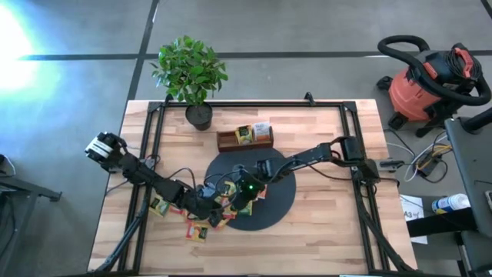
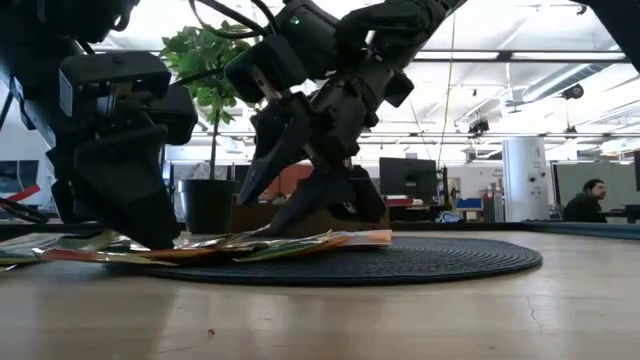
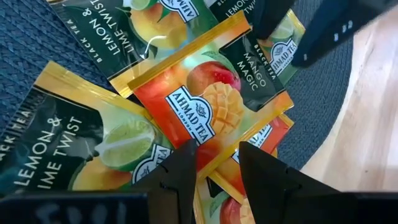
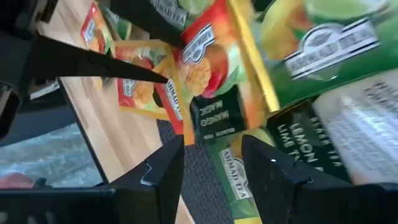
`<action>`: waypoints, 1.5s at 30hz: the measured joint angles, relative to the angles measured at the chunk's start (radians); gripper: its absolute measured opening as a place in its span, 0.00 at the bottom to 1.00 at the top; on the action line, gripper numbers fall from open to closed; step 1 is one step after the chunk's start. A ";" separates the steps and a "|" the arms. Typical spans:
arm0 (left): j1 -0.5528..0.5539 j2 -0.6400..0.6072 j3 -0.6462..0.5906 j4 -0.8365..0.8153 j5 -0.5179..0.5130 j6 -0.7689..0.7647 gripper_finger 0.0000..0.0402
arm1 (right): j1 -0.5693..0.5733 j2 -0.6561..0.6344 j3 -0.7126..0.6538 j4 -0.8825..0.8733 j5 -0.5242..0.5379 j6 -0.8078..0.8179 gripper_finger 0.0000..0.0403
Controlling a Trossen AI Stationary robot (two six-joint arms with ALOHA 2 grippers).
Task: Pick & Place Tea
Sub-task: Put the orange tea bag into the left slot of the wooden organizer
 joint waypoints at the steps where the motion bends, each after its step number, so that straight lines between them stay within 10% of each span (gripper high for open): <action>1: 0.001 0.002 0.000 0.004 -0.002 0.000 0.26 | 0.000 0.006 0.004 -0.003 0.005 0.000 0.38; 27: 0.007 0.007 -0.002 0.043 -0.049 -0.006 0.26 | -0.006 0.013 0.024 -0.025 0.118 -0.074 0.03; 45: 0.012 0.007 0.001 0.042 -0.075 -0.006 0.26 | -0.035 -0.010 0.023 -0.135 0.156 -0.215 0.06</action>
